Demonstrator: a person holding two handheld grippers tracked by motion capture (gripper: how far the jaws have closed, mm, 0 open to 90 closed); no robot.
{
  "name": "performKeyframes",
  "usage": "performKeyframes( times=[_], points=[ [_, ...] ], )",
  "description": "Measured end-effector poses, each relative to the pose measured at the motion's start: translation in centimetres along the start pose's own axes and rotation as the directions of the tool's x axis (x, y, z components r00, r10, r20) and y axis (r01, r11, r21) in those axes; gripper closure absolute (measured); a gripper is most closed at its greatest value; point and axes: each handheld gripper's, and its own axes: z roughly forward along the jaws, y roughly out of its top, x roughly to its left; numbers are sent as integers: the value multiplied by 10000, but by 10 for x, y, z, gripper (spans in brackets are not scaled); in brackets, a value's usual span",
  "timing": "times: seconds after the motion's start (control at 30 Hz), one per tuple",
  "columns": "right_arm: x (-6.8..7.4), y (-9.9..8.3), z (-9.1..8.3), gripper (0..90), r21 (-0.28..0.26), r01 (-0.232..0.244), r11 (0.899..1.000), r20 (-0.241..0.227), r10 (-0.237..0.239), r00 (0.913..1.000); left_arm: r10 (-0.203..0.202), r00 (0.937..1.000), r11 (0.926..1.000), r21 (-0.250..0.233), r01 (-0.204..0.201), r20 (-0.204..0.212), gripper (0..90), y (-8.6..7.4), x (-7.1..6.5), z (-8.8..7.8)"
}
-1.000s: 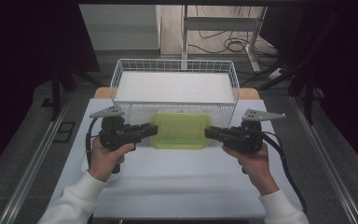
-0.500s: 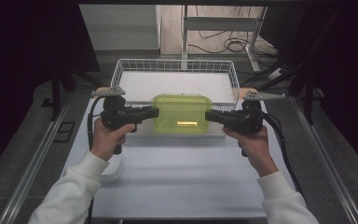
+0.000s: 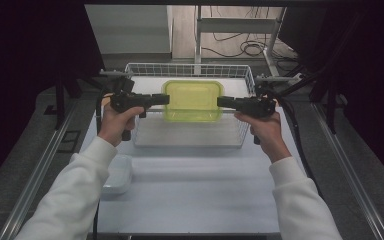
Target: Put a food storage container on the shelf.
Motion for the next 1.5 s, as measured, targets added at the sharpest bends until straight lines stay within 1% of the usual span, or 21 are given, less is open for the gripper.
performKeyframes(
  times=[0.13, 0.43, 0.6, 0.8, 0.83, 0.87, 0.9, 0.93, 0.97, 1.0, 1.03, 1.07, 1.1, 1.13, 1.17, 1.2, 1.23, 1.27, 1.3, 1.47, 1.5],
  points=[
    [-14, 14, 8, 799, 148, -367, 9992, 118, 365, 9993, -398, 9991, 9991, 143, 396, 150, 768, 14, 16, 8],
    [-33, 24, 23, 795, 361, -1320, 9906, 248, 1312, 9911, -1182, 9923, 9923, 412, 1166, 381, 771, 24, 40, 15],
    [-42, 23, 35, 792, 484, -1893, 9807, 509, 1868, 9811, -1708, 9851, 9840, 556, 1693, 220, 779, 25, 50, 19],
    [-46, 24, 39, 786, 336, -2309, 9724, 600, 2286, 9717, -2395, 9708, 9694, 598, 2383, 146, 789, 27, 60, 23],
    [-48, 25, 41, 781, 266, -2564, 9662, 667, 2542, 9648, -2509, 9679, 9664, 613, 2497, 127, 788, 28, 62, 24],
    [-48, 25, 41, 781, 266, -2564, 9662, 667, 2542, 9648, -2668, 9637, 9622, 599, 2657, 108, 788, 29, 63, 25],
    [-50, 26, 44, 771, 227, -2835, 9587, 746, 2812, 9568, -2878, 9577, 9561, 597, 2869, 63, 788, 30, 65, 26],
    [-50, 26, 44, 771, 227, -2835, 9587, 746, 2812, 9568, -3062, 9520, 9501, 623, 3056, 13, 788, 31, 67, 28],
    [-52, 27, 45, 764, 211, -3046, 9522, 840, 3019, 9496, -3234, 9463, 9440, 691, 3227, -19, 787, 32, 69, 30],
    [-54, 27, 48, 749, 158, -3428, 9393, 1038, 3395, 9349, -3655, 9308, 9278, 768, 3651, -99, 773, 34, 74, 34],
    [-56, 27, 50, 741, 149, -3553, 9346, 1125, 3515, 9294, -3735, 9275, 9242, 800, 3735, -152, 767, 35, 76, 35],
    [-56, 27, 50, 741, 149, -3553, 9346, 1125, 3515, 9294, -3735, 9275, 9242, 800, 3735, -152, 760, 35, 76, 35],
    [-57, 27, 52, 735, 110, -3704, 9288, 1187, 3666, 9228, -3879, 9216, 9184, 784, 3879, -156, 760, 35, 78, 37],
    [-60, 27, 54, 726, 21, -4014, 9159, 1243, 3981, 9089, -4142, 9101, 9070, 774, 4139, -130, 749, 34, 83, 39],
    [-62, 27, 56, 722, -45, -4224, 9064, 1252, 4196, 8990, -4224, 9064, 9035, 749, 4219, -105, 743, 34, 85, 40],
    [-62, 27, 56, 722, -45, -4224, 9064, 1252, 4196, 8990, -4224, 9064, 9035, 749, 4219, -105, 739, 34, 85, 40],
    [-64, 26, 57, 716, -165, -4441, 8958, 1265, 4425, 8878, -4381, 8989, 8969, 680, 4370, 15, 736, 33, 88, 42],
    [-64, 26, 57, 716, -165, -4441, 8958, 1265, 4425, 8878, -4381, 8989, 8969, 680, 4370, 15, 733, 33, 88, 42],
    [-67, 26, 59, 711, -246, -4618, 8866, 1212, 4612, 8790, -4543, 8908, 8892, 661, 4527, 109, 732, 32, 91, 42],
    [-68, 25, 60, 702, -358, -4809, 8760, 1194, 4815, 8683, -4618, 8869, 8853, 694, 4597, 155, 726, 32, 92, 42],
    [-67, 25, 60, 699, -410, -4852, 8734, 1234, 4863, 8650, -4526, 8917, 8902, 644, 4510, 119, 725, 32, 91, 42]
  ],
)
